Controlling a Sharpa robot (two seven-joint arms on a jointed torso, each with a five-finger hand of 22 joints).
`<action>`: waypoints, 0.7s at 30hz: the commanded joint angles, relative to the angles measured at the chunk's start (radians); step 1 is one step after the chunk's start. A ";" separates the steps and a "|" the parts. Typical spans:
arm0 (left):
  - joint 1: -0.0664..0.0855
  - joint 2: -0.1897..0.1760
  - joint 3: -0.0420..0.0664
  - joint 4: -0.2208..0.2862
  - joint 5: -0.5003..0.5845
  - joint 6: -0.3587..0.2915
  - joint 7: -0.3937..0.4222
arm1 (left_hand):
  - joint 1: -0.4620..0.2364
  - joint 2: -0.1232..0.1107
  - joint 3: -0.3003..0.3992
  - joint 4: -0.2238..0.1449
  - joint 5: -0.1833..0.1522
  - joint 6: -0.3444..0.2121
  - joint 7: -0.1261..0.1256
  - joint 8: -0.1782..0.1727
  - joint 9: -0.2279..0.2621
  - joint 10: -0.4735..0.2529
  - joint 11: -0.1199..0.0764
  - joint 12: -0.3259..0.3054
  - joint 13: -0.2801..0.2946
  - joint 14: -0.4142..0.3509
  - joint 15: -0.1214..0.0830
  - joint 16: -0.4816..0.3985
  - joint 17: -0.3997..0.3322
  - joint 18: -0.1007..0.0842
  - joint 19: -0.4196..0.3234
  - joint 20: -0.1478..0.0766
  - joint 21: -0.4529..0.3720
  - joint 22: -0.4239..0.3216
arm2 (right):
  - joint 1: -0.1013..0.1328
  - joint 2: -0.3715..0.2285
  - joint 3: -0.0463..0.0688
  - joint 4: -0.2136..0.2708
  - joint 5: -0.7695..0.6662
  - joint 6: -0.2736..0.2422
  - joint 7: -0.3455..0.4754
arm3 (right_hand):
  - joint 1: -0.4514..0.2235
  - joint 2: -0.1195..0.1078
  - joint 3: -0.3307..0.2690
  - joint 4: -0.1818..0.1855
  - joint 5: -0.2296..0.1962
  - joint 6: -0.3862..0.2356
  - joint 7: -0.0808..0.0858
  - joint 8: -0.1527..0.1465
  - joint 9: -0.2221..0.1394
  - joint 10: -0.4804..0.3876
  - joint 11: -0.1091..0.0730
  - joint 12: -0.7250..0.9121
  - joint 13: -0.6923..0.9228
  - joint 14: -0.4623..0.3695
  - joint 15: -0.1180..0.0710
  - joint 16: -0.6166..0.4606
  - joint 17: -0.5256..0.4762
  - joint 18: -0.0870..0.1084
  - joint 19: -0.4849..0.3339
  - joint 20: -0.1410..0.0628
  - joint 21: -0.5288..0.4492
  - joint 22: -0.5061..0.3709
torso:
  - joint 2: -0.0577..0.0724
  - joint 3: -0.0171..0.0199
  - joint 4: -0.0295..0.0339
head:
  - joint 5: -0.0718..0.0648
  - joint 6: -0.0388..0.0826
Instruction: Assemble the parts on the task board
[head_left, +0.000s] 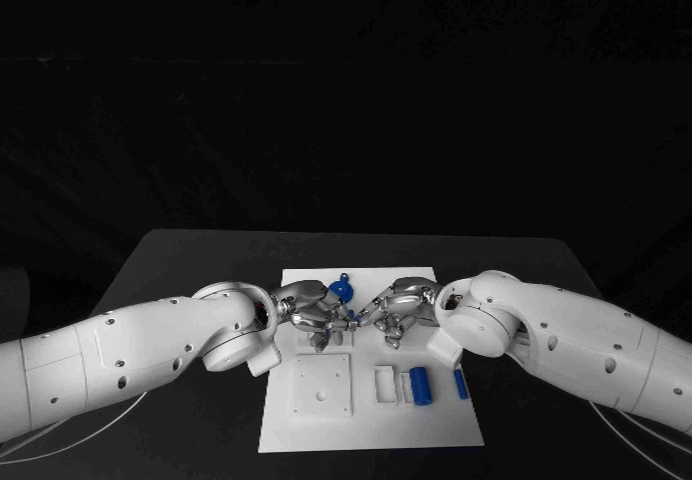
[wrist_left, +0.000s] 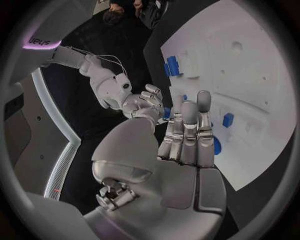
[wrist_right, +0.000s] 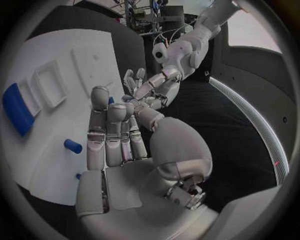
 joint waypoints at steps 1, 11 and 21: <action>0.003 0.014 0.004 0.010 0.051 -0.016 0.029 | 0.008 0.012 0.004 -0.014 -0.007 0.005 0.003 0.000 -0.005 0.004 -0.003 -0.008 -0.002 -0.005 0.000 0.004 -0.001 0.011 -0.002 0.001 0.004 0.016 | -0.003 0.012 -0.002 0.018 0.010 0.035 0.023 | 0.001 -0.005 0.007 0.000 0.002 0.002 0.001 0.007 0.002 -0.007 -0.001 -0.002 -0.002 -0.008 -0.001 -0.005 -0.001 0.012 -0.007 0.002 -0.003 0.022 | 0.000 -0.0009 0.0000 | 0.000 0.000; 0.003 0.016 0.004 0.010 0.097 -0.026 0.032 | -0.001 0.014 0.007 -0.009 -0.004 -0.013 0.013 -0.033 -0.021 -0.001 0.003 -0.023 -0.010 -0.008 0.004 0.005 -0.001 0.013 -0.005 0.005 0.008 0.016 | -0.003 0.013 -0.003 0.021 0.010 0.037 0.021 | -0.004 -0.012 0.042 0.013 0.002 -0.012 0.006 0.006 0.000 -0.015 0.002 -0.011 -0.028 -0.013 0.001 -0.008 -0.006 0.014 -0.009 0.003 -0.013 0.021 | 0.000 -0.0002 0.0002 | -0.001 0.001; 0.003 0.014 0.004 0.011 0.138 -0.024 0.035 | -0.008 -0.003 0.006 0.006 -0.007 -0.019 0.025 -0.107 -0.022 -0.004 0.008 -0.029 -0.012 -0.011 0.008 0.008 -0.002 0.017 -0.007 0.009 0.009 0.014 | -0.003 0.013 -0.005 0.019 0.010 0.037 0.020 | -0.007 -0.022 0.066 0.022 0.002 -0.013 0.006 0.007 0.001 -0.014 0.002 -0.009 -0.045 -0.015 0.002 -0.010 -0.008 0.014 -0.010 0.004 -0.008 0.022 | 0.000 -0.0006 -0.0002 | -0.003 0.002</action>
